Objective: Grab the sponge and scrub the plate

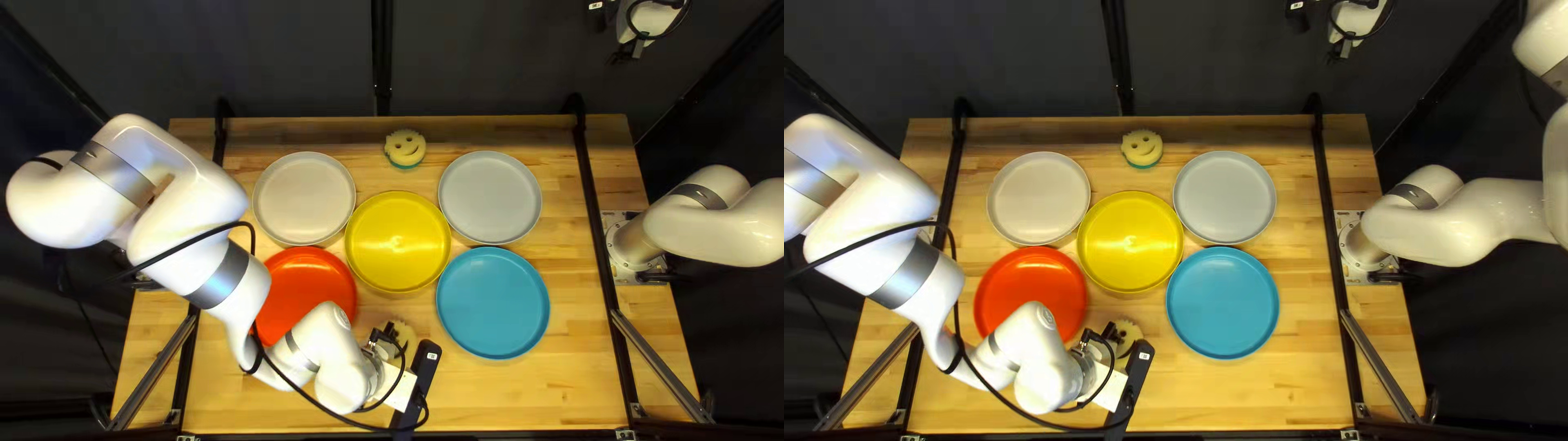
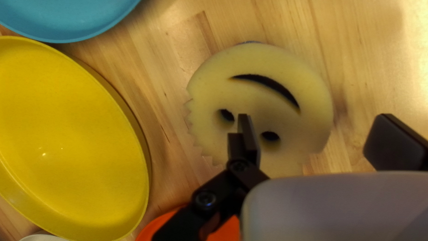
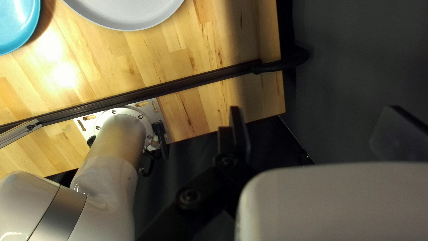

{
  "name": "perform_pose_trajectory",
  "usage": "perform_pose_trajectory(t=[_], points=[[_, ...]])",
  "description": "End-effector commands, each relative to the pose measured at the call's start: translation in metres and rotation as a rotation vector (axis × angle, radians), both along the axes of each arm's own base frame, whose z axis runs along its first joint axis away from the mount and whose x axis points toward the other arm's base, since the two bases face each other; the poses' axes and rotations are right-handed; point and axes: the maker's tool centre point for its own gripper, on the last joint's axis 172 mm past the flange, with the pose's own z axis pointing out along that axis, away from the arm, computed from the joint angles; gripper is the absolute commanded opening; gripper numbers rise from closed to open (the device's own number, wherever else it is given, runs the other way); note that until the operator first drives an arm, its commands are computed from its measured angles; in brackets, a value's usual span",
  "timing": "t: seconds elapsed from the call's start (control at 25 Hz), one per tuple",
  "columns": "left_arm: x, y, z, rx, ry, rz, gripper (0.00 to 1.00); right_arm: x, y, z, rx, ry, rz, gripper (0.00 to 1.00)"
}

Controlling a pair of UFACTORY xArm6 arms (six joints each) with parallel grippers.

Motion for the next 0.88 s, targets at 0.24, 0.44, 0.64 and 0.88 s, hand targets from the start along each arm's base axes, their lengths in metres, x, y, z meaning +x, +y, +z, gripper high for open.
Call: perform_pose_trajectory(t=[0.24, 0.44, 0.64, 0.88], points=[[0.0, 0.0, 0.0, 0.0, 0.0, 0.0, 0.0, 0.0, 0.0, 0.0, 0.0, 0.0, 0.0, 1.0], [-0.004, 0.0, 0.008, 0.0, -0.008, 0.01, 0.0, 0.0, 0.0, 0.0, 0.0, 0.0, 0.0, 1.0], [0.0, 0.01, 0.029, 0.004, 0.001, 0.01, 0.0, 0.0, 0.0, 0.0, 0.0, 0.0, 0.0, 1.0], [0.006, 0.012, 0.047, 0.021, 0.014, -0.009, 0.0, 0.0, 0.0, 0.0, 0.0, 0.0, 0.0, 1.0]])
